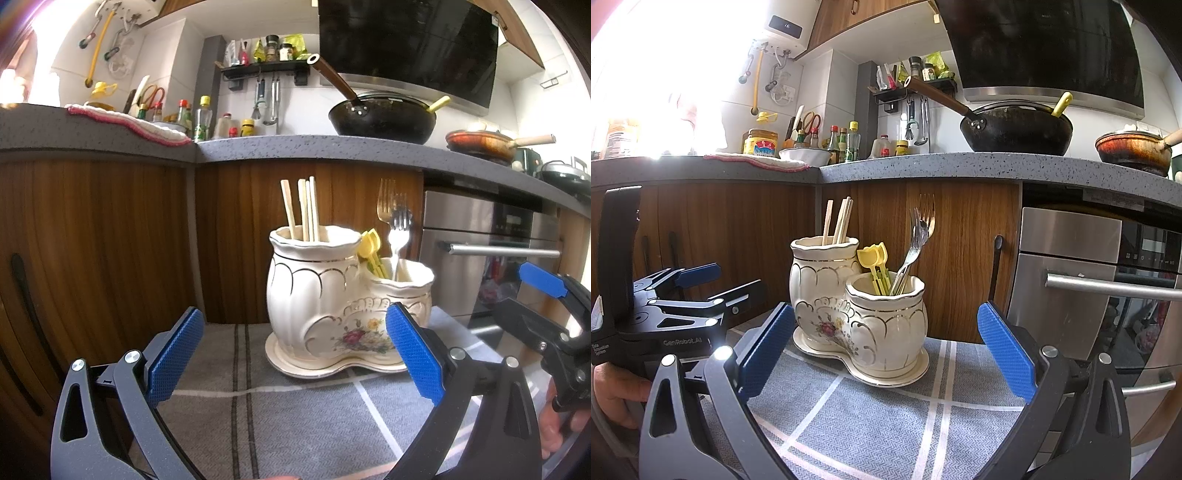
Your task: Organize utensils
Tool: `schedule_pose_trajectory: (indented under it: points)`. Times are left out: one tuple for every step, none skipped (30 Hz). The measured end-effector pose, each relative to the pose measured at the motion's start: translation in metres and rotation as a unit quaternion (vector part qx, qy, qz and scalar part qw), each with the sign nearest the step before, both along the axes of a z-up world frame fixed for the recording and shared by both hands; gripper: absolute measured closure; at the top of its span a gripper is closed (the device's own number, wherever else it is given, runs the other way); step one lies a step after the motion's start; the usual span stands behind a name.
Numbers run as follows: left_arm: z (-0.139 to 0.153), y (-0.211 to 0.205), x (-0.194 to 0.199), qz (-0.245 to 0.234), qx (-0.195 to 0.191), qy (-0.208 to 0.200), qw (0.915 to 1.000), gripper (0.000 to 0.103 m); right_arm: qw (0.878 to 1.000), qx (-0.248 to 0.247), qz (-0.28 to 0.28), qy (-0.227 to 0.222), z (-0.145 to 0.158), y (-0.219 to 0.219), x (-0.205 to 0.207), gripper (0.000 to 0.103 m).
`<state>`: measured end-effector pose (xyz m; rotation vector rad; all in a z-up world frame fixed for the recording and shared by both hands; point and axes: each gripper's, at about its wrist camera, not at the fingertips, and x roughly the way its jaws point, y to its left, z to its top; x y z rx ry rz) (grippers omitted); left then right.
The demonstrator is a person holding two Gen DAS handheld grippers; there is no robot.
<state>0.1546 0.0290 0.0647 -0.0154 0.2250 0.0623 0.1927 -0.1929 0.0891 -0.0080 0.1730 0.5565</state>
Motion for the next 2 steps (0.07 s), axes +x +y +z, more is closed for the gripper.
schedule_pose_trajectory:
  points:
    - [0.0000, -0.0001, -0.0001, 0.001, 0.000, 0.000, 1.0000, 0.005, 1.000, 0.000, 0.000, 0.000, 0.0001, 0.0002, 0.0002, 0.005]
    - [0.0003, 0.0000, -0.0006, 0.001, 0.000, 0.000, 1.0000, 0.005, 1.000, 0.000, 0.000, 0.000, 0.0001, 0.0004, 0.0005, 0.005]
